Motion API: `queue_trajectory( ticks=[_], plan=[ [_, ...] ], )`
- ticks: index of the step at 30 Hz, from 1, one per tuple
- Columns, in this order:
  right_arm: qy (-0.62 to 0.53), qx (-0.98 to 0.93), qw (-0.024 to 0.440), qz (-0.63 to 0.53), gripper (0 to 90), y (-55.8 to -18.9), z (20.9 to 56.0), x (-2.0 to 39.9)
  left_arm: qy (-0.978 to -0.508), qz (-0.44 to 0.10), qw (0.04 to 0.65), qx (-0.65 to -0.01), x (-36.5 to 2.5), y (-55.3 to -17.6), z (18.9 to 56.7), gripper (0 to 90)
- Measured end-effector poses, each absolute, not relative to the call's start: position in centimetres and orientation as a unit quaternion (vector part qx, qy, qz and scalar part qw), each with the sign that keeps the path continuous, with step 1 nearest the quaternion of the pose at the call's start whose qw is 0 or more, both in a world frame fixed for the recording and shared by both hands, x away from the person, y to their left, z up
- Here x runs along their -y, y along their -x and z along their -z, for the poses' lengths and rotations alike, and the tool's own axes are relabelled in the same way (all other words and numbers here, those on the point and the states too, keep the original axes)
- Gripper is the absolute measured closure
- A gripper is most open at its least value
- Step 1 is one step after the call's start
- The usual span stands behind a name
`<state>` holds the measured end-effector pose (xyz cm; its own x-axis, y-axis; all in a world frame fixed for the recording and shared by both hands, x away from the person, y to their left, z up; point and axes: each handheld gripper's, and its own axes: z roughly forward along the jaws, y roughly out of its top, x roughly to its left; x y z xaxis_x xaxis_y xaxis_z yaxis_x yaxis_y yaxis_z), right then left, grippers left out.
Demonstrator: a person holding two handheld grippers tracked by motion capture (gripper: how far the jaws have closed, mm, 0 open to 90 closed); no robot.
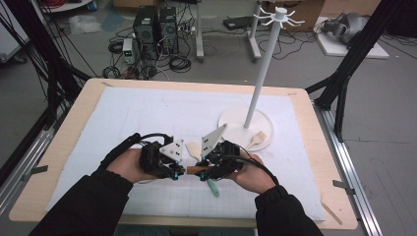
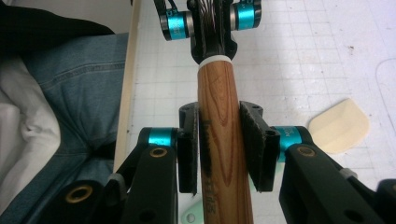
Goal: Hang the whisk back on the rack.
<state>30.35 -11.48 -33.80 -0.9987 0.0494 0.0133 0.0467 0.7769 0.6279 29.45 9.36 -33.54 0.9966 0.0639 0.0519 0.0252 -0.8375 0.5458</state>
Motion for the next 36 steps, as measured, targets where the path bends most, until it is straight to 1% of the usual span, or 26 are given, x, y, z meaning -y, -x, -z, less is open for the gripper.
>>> queue_trajectory(
  ticks=[18,24,30,31,32,34,36],
  plan=[
    [-0.029,-0.938,-0.01,-0.345,67.6,-30.4,33.8,12.8,-0.955,-0.037,0.295,-0.015,-10.2,-29.2,33.1,80.6],
    [-0.023,-0.94,-0.017,-0.341,70.4,-30.2,33.8,12.9,-0.957,-0.03,0.289,-0.013,-10.1,-29.1,33.2,80.4],
    [-0.017,-0.945,-0.013,-0.327,70.9,-30.0,33.7,12.7,-0.957,-0.022,0.288,-0.019,-10.0,-29.3,33.4,79.2],
    [-0.017,-0.944,-0.011,-0.328,70.9,-30.0,33.7,12.7,-0.956,-0.022,0.293,-0.024,-10.0,-29.3,33.4,77.9],
    [-0.018,-0.945,-0.01,-0.327,71.0,-30.0,33.7,12.7,-0.955,-0.022,0.293,-0.024,-10.0,-29.3,33.3,74.7],
    [-0.018,-0.947,0.0,-0.321,71.0,-30.0,33.7,12.6,-0.954,-0.026,0.297,-0.028,-10.0,-29.3,33.2,72.0],
    [-0.015,-0.948,-0.001,-0.319,71.0,-30.0,33.8,12.5,-0.954,-0.026,0.296,-0.032,-9.9,-29.3,33.3,68.0]
  ],
)
